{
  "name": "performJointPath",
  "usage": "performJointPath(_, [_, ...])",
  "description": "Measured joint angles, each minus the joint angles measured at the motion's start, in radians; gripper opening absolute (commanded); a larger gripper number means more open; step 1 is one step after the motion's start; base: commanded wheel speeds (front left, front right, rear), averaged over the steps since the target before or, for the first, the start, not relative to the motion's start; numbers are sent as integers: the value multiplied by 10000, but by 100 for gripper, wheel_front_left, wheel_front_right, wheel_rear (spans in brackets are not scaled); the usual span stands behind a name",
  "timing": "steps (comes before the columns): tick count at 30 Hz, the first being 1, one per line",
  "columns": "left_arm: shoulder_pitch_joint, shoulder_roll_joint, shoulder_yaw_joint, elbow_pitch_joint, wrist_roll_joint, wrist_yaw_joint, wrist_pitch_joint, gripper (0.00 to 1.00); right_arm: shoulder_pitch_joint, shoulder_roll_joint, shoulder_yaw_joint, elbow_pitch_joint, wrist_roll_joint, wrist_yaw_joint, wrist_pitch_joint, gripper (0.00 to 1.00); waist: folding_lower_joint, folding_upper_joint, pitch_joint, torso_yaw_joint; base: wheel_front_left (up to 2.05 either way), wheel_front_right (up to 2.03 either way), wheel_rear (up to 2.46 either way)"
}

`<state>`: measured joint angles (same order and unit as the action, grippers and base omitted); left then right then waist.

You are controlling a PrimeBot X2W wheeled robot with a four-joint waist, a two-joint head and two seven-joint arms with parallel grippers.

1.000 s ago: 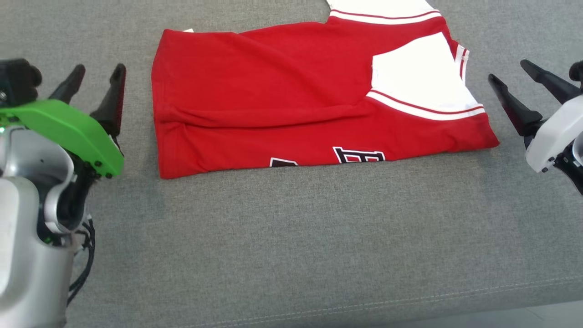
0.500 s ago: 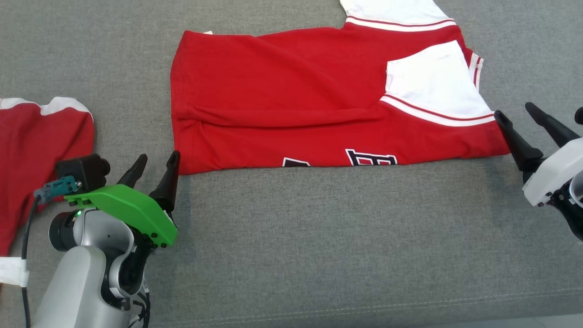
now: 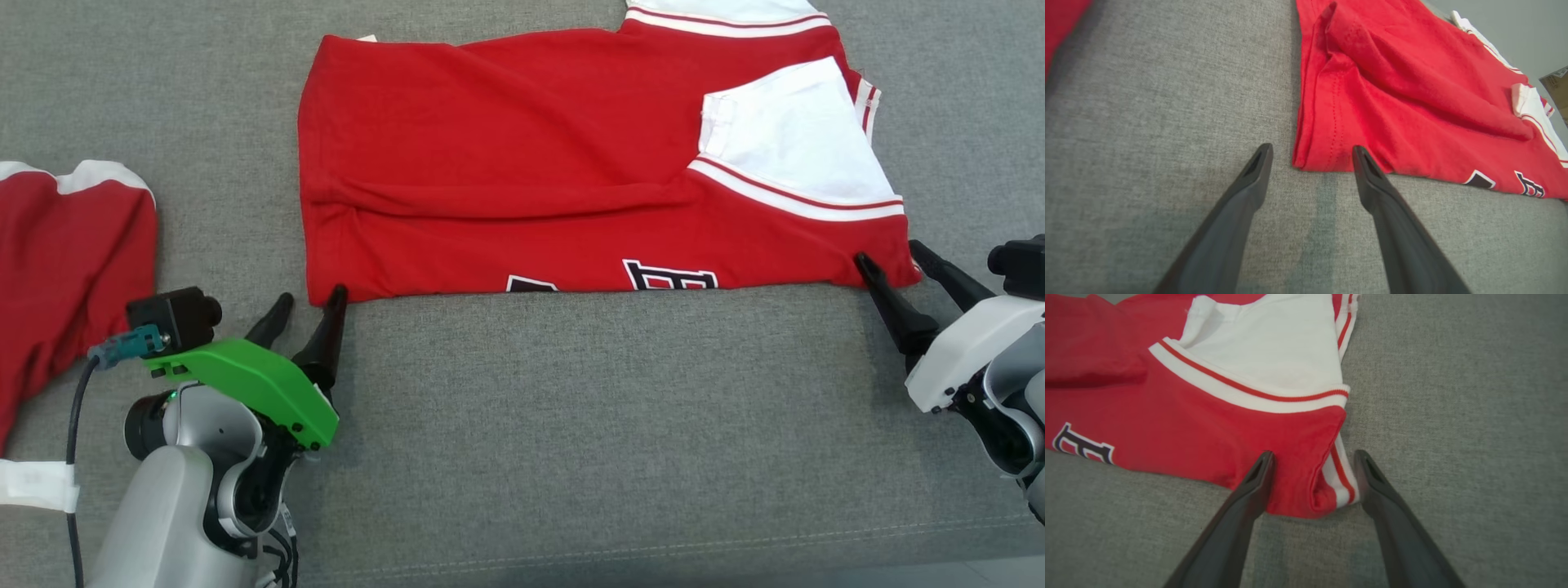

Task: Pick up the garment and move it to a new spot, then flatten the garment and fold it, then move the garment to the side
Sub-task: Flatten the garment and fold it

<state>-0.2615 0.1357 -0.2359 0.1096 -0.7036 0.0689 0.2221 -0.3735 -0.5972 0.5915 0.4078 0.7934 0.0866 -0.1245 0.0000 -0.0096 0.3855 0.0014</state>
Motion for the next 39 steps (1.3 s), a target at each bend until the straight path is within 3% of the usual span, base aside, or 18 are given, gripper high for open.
performJointPath(24, [-712,-238,-42,949,-500,-75,734,100,-291,19,265,247,0,178,125,100,0,0,173,-15,0,0,0])
performJointPath(25, [-732,-238,-50,986,-502,-86,763,91,-297,23,288,247,15,180,171,95,0,0,170,-17,0,0,0])
performJointPath(26, [-757,-238,-63,1026,-504,-100,779,46,-310,25,301,249,75,188,224,82,0,0,166,-19,0,0,0])
performJointPath(27, [-787,-228,-84,1053,-504,-169,846,31,-331,25,314,257,98,188,272,58,0,0,159,-21,0,0,0])
performJointPath(28, [-815,-228,-107,1080,-516,-171,857,0,-341,25,332,261,104,190,299,35,0,0,150,-23,0,0,0])
performJointPath(29, [-828,-230,-130,1103,-568,-178,882,0,-353,29,351,267,111,199,337,21,0,0,139,-25,0,0,0])
performJointPath(30, [-835,-230,-167,1154,-637,-257,943,0,-381,42,378,291,150,232,391,2,0,0,119,-29,0,0,0])
performJointPath(36, [-848,-203,-194,1264,-924,-437,1235,0,-475,105,468,280,700,328,874,0,0,0,-53,-59,0,0,0])
performJointPath(39, [-848,184,-174,1080,-1009,-556,1595,0,-583,-19,447,96,1177,366,1369,0,0,0,-224,-110,0,0,0])
